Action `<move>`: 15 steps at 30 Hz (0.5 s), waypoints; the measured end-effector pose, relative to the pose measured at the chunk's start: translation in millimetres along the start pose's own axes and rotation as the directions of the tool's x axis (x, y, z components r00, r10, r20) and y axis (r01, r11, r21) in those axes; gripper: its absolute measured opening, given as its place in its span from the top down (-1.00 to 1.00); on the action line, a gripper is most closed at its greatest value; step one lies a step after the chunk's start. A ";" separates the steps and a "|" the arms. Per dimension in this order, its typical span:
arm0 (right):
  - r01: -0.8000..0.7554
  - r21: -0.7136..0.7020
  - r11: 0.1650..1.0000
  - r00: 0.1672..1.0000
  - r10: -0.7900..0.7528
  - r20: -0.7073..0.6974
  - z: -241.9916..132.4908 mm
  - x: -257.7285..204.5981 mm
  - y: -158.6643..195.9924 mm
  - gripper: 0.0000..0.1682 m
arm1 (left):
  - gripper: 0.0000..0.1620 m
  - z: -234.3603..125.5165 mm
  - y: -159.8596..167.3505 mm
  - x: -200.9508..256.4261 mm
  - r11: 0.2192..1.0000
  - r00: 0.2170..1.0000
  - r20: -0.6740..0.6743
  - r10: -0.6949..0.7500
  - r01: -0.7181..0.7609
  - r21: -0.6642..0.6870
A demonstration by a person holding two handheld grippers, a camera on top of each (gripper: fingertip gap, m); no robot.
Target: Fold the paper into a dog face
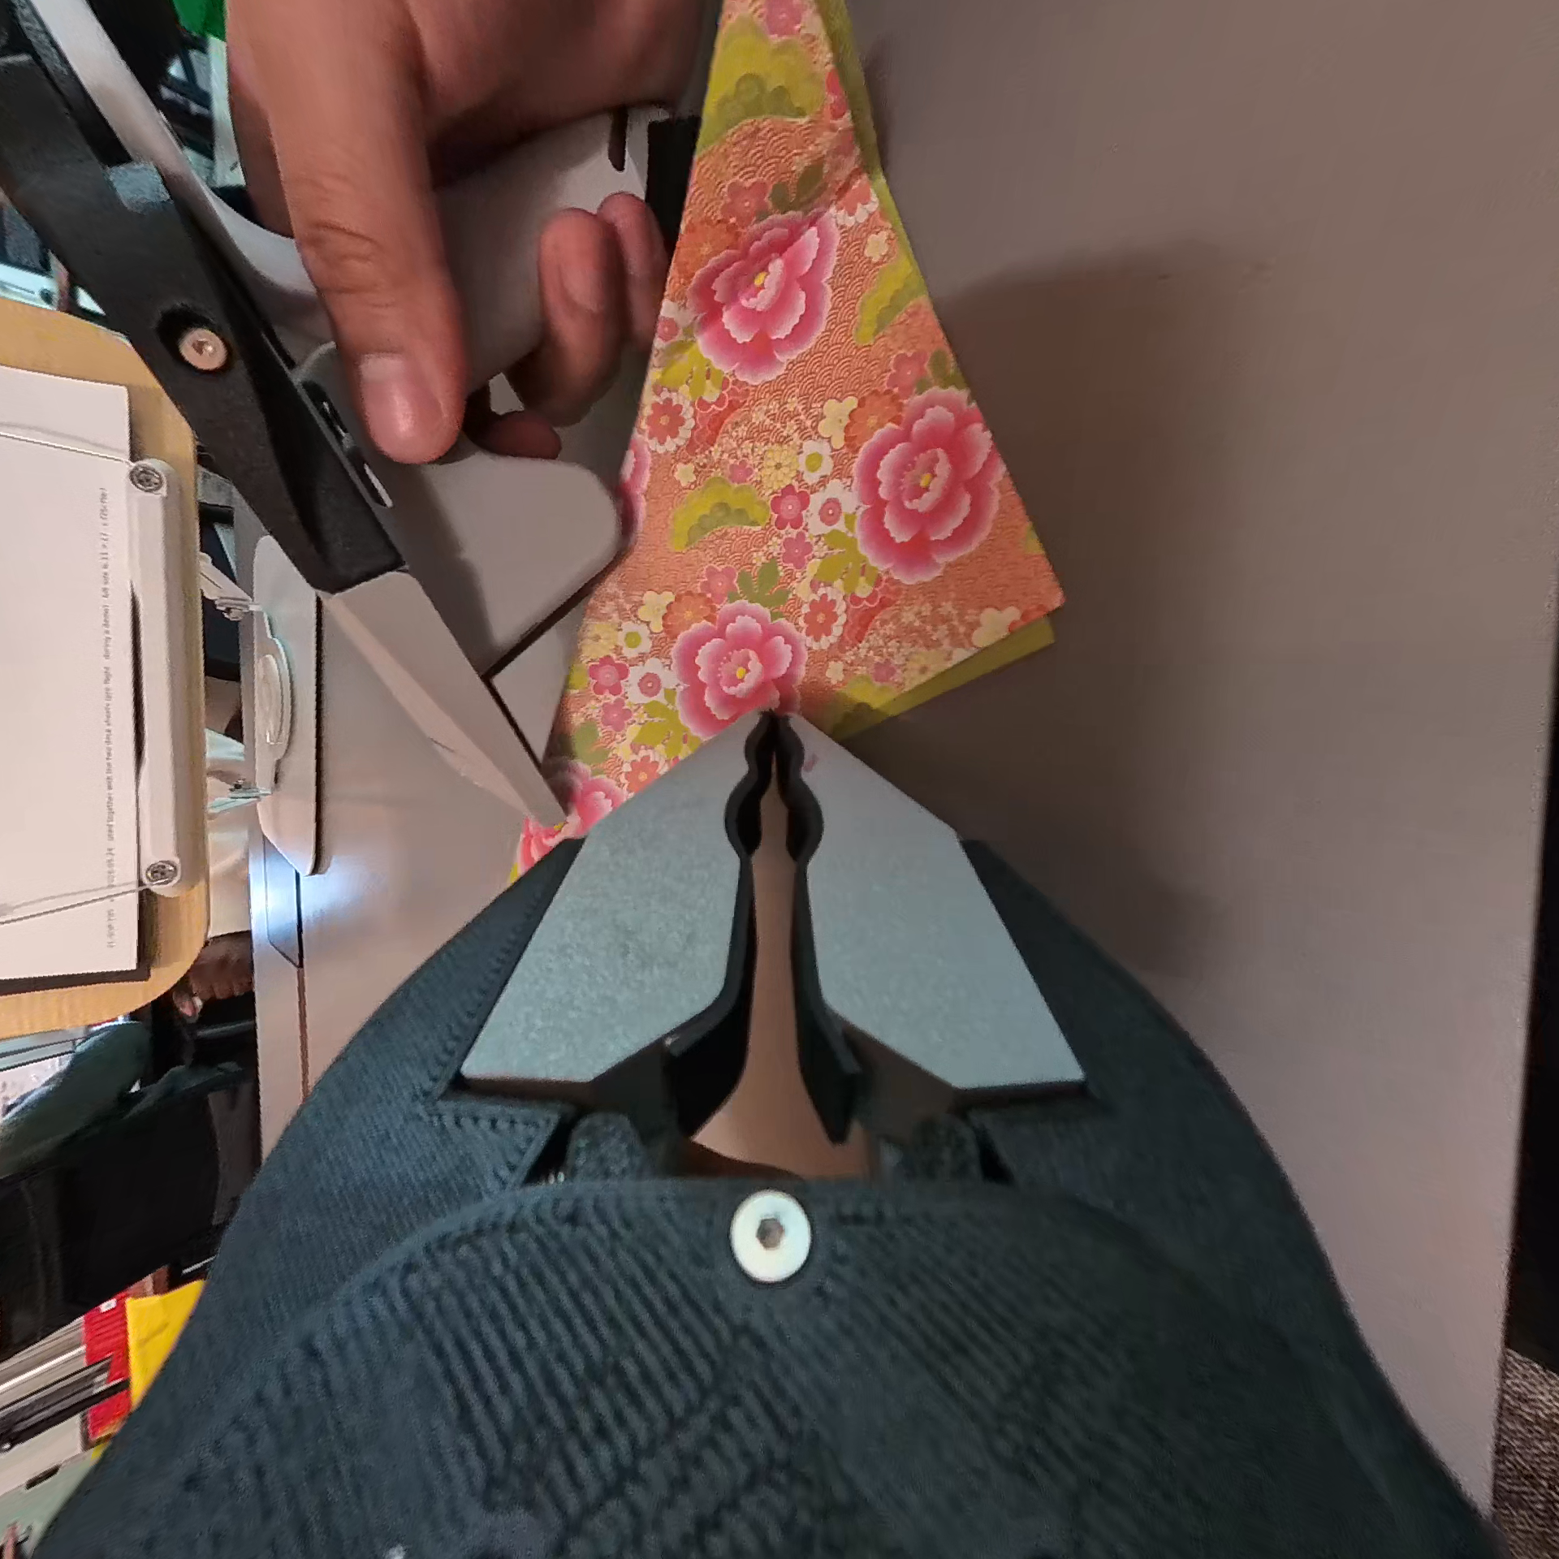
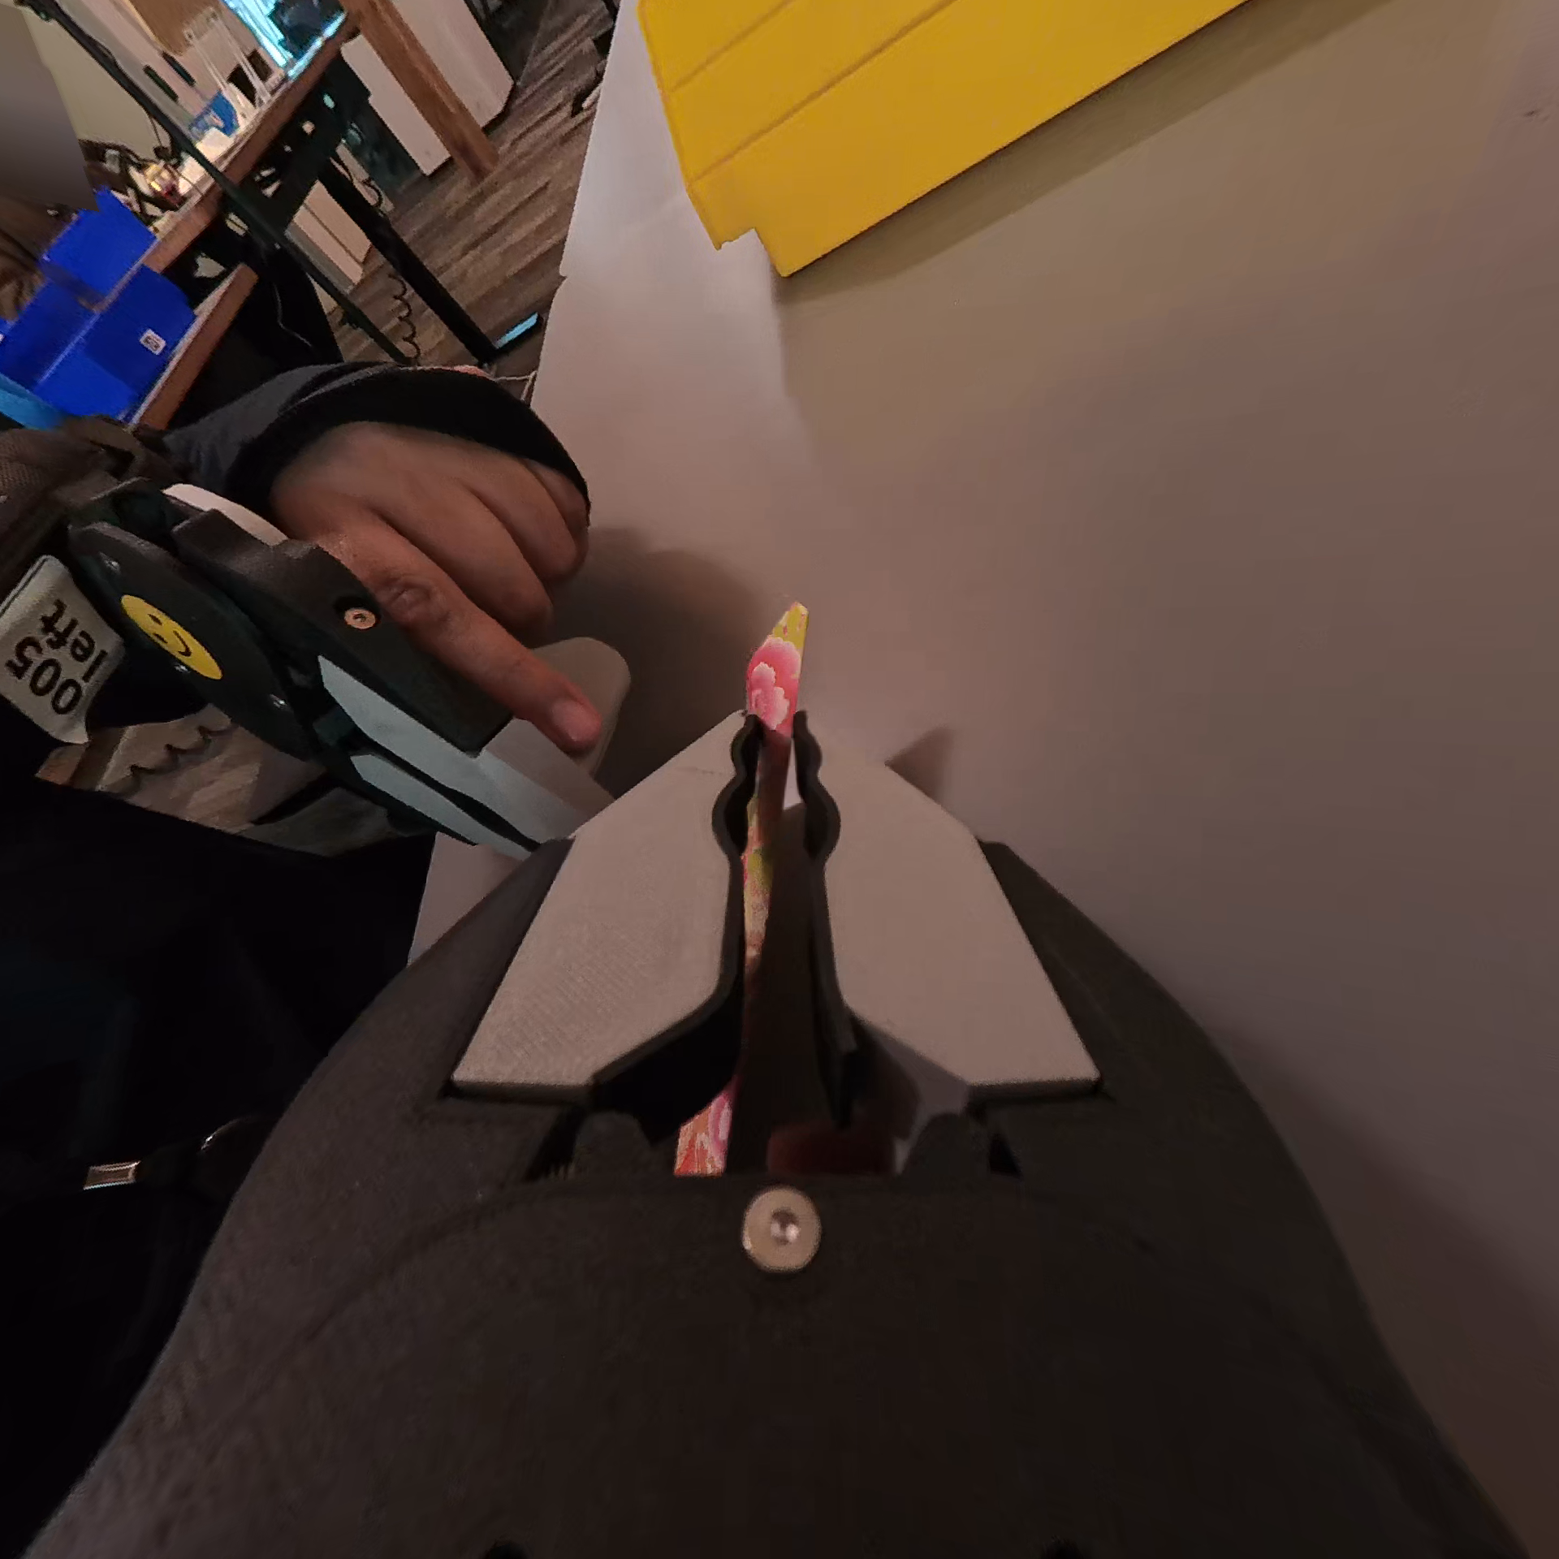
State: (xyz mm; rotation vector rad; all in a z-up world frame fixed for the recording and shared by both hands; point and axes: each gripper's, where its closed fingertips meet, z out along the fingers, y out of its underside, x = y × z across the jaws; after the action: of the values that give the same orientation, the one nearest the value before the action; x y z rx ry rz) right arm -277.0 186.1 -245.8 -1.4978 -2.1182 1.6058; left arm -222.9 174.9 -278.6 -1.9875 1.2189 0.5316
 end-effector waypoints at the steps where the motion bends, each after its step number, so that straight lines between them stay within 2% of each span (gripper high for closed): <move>1: 0.000 0.007 1.000 1.000 0.000 -0.010 -0.3 1.9 -1.5 0.92 | 1.00 0.3 -0.3 0.0 1.000 1.000 -0.001 -0.001 0.001 0.002; 3: -0.010 0.010 1.000 1.000 0.010 -0.001 1.0 2.7 -3.3 0.85 | 1.00 1.2 -1.5 -0.2 1.000 1.000 0.001 0.003 -0.003 0.006; 5: -0.013 -0.018 1.000 1.000 0.013 0.015 4.5 1.7 -0.9 0.90 | 1.00 1.9 -2.3 -0.5 1.000 1.000 -0.003 0.003 -0.003 0.005; 9: -0.007 -0.073 0.997 1.000 0.008 0.011 10.3 1.5 5.5 0.85 | 1.00 1.9 -2.5 -0.4 1.000 1.000 -0.003 0.017 -0.017 0.003; 13: -0.023 -0.044 0.999 0.998 0.025 0.051 10.3 -0.3 -1.3 1.00 | 1.00 1.9 -2.6 -0.4 1.000 1.000 -0.012 0.005 -0.005 0.014; 15: -0.040 -0.040 0.998 0.996 0.043 0.077 9.5 -2.0 -1.9 1.00 | 1.00 1.8 -2.7 -0.2 1.000 1.000 -0.013 -0.004 0.005 0.022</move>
State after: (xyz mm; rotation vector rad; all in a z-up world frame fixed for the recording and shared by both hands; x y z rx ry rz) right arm -282.6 178.2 -247.6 -1.5249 -2.1848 1.6732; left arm -220.5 177.2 -278.6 -1.9770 1.2228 0.5017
